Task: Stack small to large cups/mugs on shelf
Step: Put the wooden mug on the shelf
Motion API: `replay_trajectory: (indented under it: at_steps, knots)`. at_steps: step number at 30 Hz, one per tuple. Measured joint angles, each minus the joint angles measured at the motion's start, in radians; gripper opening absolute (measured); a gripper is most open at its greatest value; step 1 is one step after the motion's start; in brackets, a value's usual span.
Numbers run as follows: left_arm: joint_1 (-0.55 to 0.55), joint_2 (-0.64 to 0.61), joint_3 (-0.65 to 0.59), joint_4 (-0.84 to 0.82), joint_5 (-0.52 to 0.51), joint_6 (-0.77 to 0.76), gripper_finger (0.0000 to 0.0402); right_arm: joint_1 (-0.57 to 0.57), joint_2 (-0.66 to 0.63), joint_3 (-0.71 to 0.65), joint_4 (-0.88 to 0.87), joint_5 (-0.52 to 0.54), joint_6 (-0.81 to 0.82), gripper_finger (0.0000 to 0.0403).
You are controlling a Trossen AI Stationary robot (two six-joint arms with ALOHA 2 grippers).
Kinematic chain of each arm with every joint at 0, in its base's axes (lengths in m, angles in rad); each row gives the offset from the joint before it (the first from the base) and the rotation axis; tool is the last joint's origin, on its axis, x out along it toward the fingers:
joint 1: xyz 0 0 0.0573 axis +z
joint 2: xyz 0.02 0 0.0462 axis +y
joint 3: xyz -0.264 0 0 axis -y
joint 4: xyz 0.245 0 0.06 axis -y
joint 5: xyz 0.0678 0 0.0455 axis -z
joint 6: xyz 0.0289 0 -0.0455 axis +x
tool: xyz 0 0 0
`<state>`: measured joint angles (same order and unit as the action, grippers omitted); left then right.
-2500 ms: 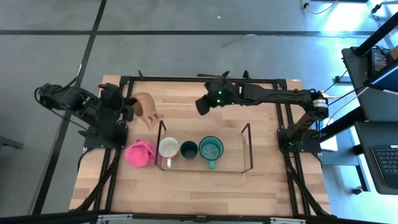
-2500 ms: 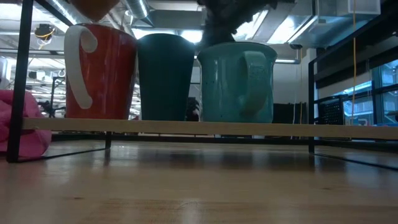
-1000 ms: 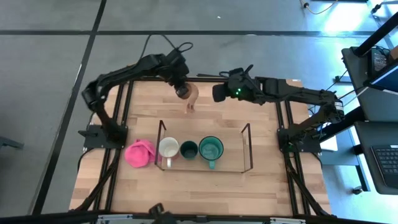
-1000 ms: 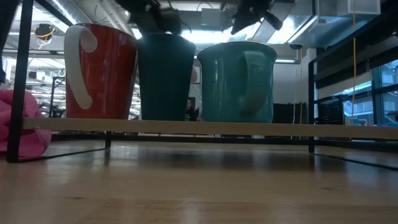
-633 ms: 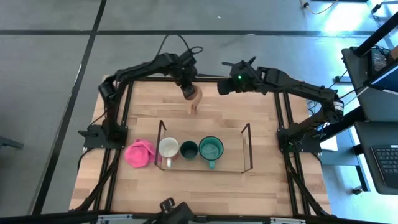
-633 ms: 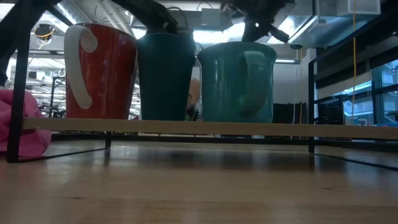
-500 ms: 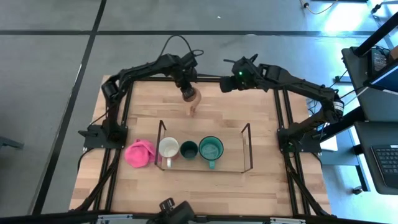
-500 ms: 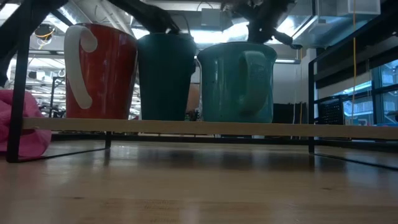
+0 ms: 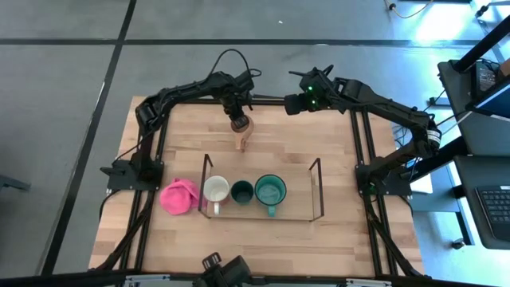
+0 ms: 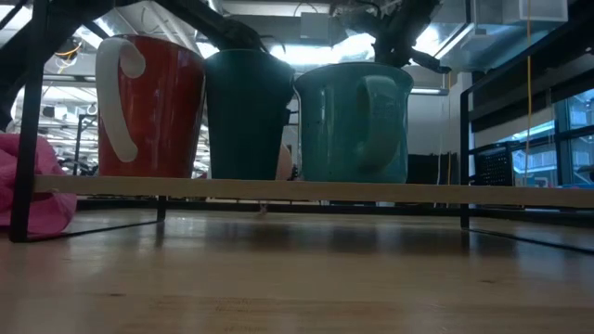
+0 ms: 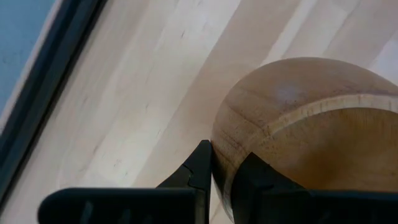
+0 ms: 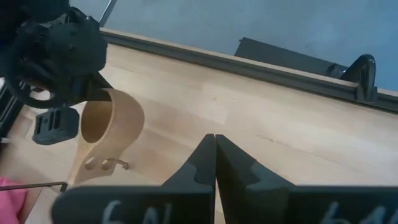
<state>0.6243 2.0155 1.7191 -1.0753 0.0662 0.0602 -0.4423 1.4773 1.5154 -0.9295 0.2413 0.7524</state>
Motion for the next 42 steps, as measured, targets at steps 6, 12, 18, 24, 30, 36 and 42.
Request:
replay_trajectory:
  at_steps: [6, 12, 18, 24, 30, 36, 42]
  knots:
    - [-0.008, 0.043, -0.001, 0.013, 0.0, 0.002, 0.0024, 0.0, 0.0, 0.0, 0.0, 0.0, -0.001, 0.0006]
    - [-0.012, 0.044, -0.001, 0.069, 0.047, 0.002, 0.0025, 0.0, 0.0, 0.0, -0.01, 0.0, 0.001, 0.0006]
    - [-0.009, 0.058, 0.0, 0.097, 0.076, 0.001, 0.0026, 0.0, 0.0, 0.0, -0.01, 0.001, 0.003, 0.0006]
    - [-0.011, 0.102, 0.0, 0.065, 0.083, 0.002, 0.0027, 0.0, 0.0, 0.0, -0.01, 0.001, 0.004, 0.0006]
    - [-0.013, 0.102, 0.0, 0.102, 0.084, 0.004, 0.0028, 0.0, 0.0, 0.0, -0.01, 0.001, 0.003, 0.0006]
    - [-0.017, 0.102, 0.0, 0.102, 0.083, 0.031, 0.0059, 0.0, 0.0, 0.0, -0.01, 0.002, 0.0, 0.0006]
    - [-0.019, 0.102, 0.0, 0.126, 0.087, 0.021, 0.0089, 0.0, 0.001, 0.0, -0.01, 0.002, -0.006, 0.0006]
